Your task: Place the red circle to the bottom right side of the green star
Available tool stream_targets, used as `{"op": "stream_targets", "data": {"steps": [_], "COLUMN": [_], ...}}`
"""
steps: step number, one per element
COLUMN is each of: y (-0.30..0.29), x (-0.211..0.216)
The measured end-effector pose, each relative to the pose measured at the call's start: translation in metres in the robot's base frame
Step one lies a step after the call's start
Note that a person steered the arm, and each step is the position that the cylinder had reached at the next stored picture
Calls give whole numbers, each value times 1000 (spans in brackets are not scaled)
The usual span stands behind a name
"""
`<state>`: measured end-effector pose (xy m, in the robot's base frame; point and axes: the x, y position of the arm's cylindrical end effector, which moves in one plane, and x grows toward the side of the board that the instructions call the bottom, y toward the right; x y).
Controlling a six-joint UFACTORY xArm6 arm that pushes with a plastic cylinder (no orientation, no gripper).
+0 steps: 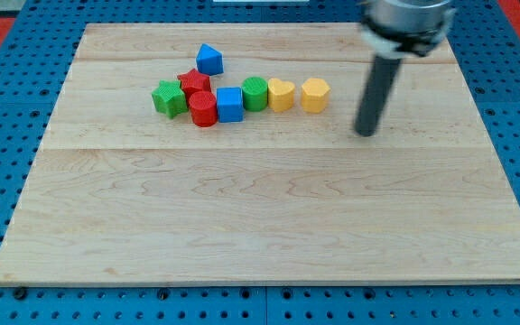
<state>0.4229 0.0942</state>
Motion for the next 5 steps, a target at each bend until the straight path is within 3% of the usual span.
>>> {"op": "stream_targets", "data": {"steps": [2, 3, 5], "y": [-137, -168, -165], "x": [-28, -24, -23]}}
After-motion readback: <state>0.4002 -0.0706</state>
